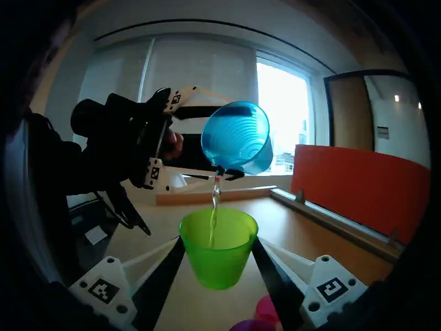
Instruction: Pour water
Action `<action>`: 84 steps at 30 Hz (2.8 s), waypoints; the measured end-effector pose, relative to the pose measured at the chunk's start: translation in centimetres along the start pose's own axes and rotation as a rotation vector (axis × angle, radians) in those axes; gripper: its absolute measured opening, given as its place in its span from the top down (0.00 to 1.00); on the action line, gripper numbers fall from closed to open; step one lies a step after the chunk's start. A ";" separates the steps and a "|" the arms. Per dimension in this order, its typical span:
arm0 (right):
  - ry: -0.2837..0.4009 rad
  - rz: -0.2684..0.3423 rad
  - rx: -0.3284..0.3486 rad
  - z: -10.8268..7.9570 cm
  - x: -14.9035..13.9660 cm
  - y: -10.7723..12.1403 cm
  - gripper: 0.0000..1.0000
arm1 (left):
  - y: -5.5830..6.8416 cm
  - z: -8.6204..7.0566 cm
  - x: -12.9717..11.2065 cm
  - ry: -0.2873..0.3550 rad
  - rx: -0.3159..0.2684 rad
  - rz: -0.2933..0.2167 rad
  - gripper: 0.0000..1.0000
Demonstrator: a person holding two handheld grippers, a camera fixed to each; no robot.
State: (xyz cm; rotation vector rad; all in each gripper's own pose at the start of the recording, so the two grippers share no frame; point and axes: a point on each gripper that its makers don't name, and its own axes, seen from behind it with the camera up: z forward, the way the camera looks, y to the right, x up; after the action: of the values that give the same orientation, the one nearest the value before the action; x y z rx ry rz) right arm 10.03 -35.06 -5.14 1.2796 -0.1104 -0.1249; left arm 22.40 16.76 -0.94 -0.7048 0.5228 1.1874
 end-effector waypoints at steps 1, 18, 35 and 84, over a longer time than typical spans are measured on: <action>0.000 -0.001 0.000 0.0 0.0 0.0 0.12 | 0.0 0.0 0.0 0.000 0.000 0.004 0.15; 0.002 -0.002 0.002 0.1 0.0 -0.1 0.12 | 0.0 0.2 0.1 0.000 -0.004 0.039 0.15; 0.007 0.002 -0.002 0.0 0.0 -0.2 0.12 | -0.3 0.2 0.3 0.003 -0.005 0.082 0.15; 0.002 -0.013 -0.006 -0.5 0.0 -0.2 0.12 | -0.7 0.3 1.0 0.002 -0.010 0.225 0.15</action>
State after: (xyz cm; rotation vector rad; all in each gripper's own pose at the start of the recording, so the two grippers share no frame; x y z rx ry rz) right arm 10.08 -34.69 -5.49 1.2750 -0.0998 -0.1344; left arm 23.42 17.52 -1.28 -0.6682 0.6095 1.3999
